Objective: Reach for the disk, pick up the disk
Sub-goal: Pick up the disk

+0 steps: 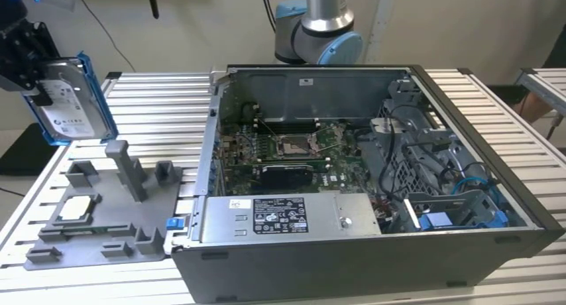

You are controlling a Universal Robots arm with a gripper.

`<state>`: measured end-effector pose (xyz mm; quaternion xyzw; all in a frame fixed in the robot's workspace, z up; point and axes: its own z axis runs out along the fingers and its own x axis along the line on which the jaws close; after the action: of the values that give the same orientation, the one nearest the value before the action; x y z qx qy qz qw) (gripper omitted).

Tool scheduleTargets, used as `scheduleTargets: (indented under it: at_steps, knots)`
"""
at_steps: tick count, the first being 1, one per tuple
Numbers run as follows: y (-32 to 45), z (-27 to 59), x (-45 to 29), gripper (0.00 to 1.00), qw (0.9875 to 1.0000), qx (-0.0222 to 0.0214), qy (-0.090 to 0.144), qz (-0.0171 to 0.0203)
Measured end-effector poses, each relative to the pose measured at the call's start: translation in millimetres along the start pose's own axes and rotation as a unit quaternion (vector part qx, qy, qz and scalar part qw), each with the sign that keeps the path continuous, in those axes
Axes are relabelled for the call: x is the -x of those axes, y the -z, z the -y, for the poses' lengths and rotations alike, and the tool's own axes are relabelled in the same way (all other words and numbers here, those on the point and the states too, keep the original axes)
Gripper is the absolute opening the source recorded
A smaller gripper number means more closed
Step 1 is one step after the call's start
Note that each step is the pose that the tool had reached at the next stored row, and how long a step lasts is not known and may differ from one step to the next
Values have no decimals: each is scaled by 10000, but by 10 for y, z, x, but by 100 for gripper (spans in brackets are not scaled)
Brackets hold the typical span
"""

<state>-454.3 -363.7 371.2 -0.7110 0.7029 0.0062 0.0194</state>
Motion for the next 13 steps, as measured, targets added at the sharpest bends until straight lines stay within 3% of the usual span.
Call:
scheduleTargets:
  at_steps: [13]
  knots:
    - [97, 2, 4, 0, 10000, 1, 9, 0]
